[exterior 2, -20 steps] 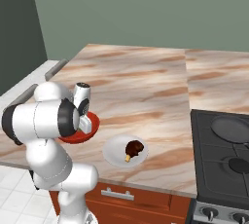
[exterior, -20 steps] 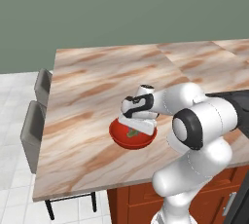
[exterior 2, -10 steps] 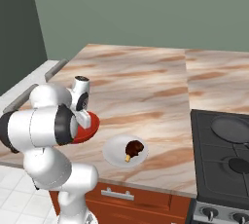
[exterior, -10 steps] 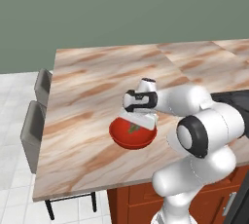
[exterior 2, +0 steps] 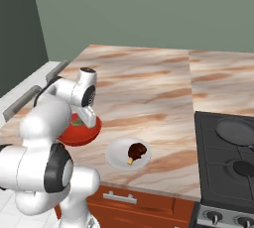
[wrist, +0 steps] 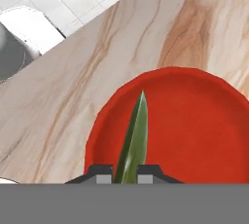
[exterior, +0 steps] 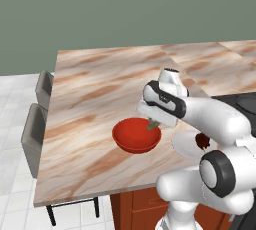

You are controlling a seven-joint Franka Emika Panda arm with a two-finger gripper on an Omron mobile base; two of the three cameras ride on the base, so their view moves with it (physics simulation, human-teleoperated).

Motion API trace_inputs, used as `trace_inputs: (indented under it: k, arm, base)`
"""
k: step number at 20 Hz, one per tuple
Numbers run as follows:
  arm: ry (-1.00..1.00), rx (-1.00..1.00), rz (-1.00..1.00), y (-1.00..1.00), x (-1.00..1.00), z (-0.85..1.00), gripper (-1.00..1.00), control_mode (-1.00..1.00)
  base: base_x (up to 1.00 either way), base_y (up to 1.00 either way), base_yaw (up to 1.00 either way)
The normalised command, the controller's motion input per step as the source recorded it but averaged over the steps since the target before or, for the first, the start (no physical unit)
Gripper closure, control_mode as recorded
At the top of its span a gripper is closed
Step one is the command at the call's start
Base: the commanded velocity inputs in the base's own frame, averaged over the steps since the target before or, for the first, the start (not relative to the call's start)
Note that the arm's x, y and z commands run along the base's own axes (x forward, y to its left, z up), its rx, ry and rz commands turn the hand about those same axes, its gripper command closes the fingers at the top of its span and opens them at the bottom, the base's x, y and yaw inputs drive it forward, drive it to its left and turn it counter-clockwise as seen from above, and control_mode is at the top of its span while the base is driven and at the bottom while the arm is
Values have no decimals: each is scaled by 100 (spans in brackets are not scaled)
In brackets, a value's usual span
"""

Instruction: Place the steak on the plate and place the lemon wedge on the same plate.

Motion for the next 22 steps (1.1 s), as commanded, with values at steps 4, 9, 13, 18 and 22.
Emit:
trace_inputs:
  k: [4, 9, 13, 18, 22]
  arm:
    - [0, 0, -40, -82, -26, 18, 100, -100]
    - [0, 0, -47, -67, -6, 13, 100, -100]
    - [0, 0, -44, -65, 0, 13, 100, -100]
    - [0, -2, -37, -66, 0, 2, 100, -100]
    - [0, -7, -27, -32, 0, -14, 100, -100]
  base:
    - [0, 0, 0]
    - [0, 0, 0]
    - [0, 0, 0]
    - [0, 0, 0]
    - [0, 0, 0]
